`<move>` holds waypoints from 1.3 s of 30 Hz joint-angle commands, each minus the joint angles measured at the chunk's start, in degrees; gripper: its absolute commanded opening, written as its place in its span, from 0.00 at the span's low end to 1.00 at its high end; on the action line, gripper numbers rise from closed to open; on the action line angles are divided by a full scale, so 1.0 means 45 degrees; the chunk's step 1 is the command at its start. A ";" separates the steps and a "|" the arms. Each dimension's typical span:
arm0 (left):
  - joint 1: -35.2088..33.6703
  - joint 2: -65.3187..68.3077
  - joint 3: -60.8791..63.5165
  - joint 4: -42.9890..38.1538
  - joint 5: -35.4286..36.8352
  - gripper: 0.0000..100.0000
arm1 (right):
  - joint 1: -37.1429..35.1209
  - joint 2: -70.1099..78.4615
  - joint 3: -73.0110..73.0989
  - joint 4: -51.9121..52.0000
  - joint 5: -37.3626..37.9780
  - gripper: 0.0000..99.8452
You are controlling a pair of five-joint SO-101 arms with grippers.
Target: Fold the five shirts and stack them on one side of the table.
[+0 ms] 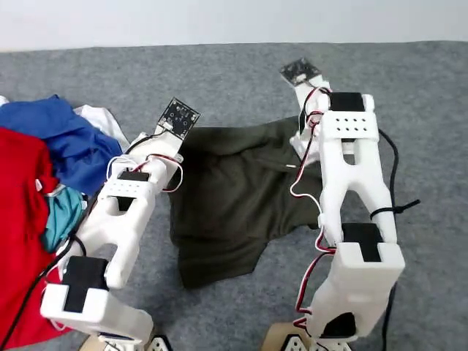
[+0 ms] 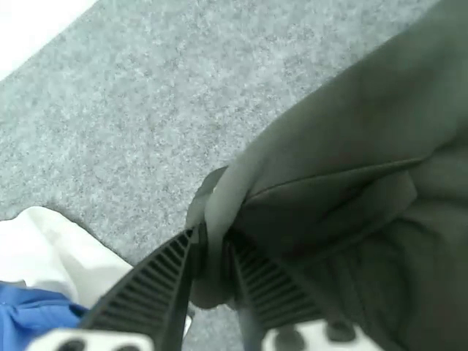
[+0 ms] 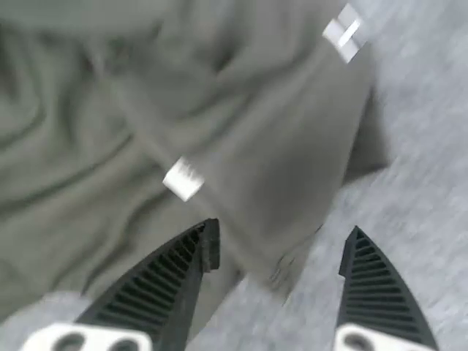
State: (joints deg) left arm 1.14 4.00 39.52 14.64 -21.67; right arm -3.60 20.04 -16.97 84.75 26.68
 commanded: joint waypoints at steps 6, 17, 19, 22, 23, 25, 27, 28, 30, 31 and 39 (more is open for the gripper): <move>-0.0059 -0.0039 -0.0400 -0.0313 -0.0039 0.00 | -0.0322 -0.0264 -0.0684 0.2725 0.2755 0.27; 0.0000 -0.0137 -0.0147 -0.0332 -0.0039 0.00 | 0.0850 0.0459 -0.0684 0.1280 0.4923 0.27; 0.0000 -0.0137 -0.0147 -0.0332 -0.0039 0.00 | 0.0928 0.0987 -0.0684 0.1182 0.4923 0.27; 0.0000 -0.0137 -0.0147 -0.0332 -0.0059 0.00 | 0.1104 0.1573 -0.0703 0.0947 0.5138 0.27; 0.0000 -0.0137 -0.0147 -0.0332 -0.0059 0.00 | 0.1182 0.1690 -0.0703 0.0752 0.5158 0.27; 0.0020 -0.0137 -0.0147 -0.0332 -0.0059 0.00 | 0.1319 0.1924 -0.0703 0.0342 0.5158 0.27; 0.0020 -0.0137 -0.0147 -0.0332 -0.0059 0.00 | 0.1475 0.2061 -0.0703 -0.0088 0.5158 0.27; 0.0020 -0.0137 -0.0147 -0.0332 -0.0059 0.00 | 0.1534 0.2120 -0.0703 -0.0303 0.5158 0.27; 0.0020 -0.0137 -0.0147 -0.0332 -0.0059 0.00 | 0.1748 0.2217 -0.0703 -0.0752 0.5158 0.24; 0.0020 -0.0137 -0.0147 -0.0332 -0.0059 0.00 | 0.1827 0.2217 -0.0703 -0.0967 0.5158 0.22; 0.0020 -0.0117 -0.0147 -0.0332 -0.0059 0.00 | 0.1983 0.2276 -0.0703 -0.2002 0.5236 0.06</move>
State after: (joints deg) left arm 1.14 4.00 39.52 14.64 -21.67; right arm 5.10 30.86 -16.97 76.92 49.36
